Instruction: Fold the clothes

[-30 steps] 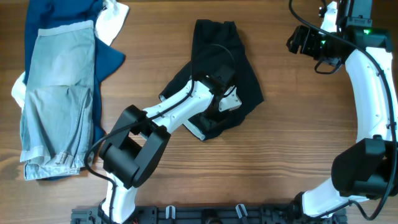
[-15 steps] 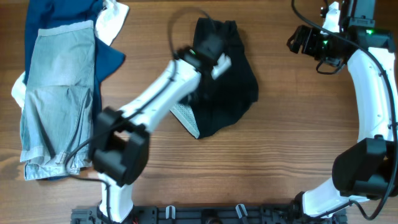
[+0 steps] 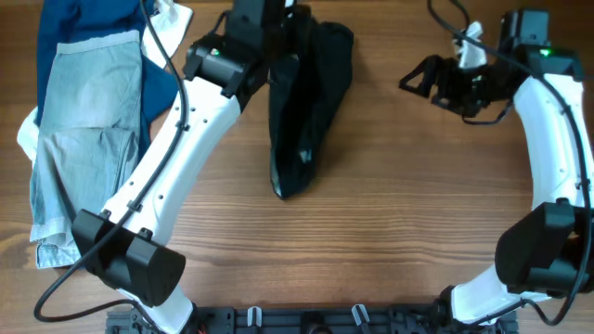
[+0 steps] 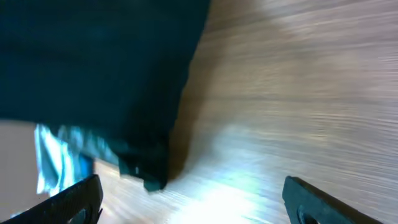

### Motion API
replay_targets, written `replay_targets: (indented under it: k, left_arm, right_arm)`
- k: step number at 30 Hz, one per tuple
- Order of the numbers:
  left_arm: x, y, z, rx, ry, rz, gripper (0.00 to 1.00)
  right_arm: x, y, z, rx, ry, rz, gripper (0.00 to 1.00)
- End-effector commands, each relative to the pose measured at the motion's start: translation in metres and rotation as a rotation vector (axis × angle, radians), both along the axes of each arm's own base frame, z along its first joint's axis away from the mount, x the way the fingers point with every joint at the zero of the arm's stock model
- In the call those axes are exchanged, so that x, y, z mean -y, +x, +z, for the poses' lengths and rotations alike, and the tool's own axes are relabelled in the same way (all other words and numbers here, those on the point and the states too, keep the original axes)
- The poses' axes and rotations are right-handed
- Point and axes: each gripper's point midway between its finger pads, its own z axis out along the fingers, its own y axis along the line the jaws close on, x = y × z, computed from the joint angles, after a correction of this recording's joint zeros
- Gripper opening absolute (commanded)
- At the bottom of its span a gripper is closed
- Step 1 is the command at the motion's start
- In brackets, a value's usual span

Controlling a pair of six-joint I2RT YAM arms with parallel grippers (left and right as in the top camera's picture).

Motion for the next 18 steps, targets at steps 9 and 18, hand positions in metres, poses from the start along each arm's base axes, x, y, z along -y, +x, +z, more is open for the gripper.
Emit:
replay_targets:
  k: [9,18]
  left_arm:
    - [-0.033,0.020,0.049,0.124,-0.153,0.186,0.04]
    - [-0.035,0.019,0.051,0.118,-0.172,0.198,0.04]
  right_arm:
    - [-0.162,-0.044,-0.066,-0.049,0.039,0.265,0.84]
    - [-0.229,0.011,-0.060,0.232,-0.042,0.084,0.72]
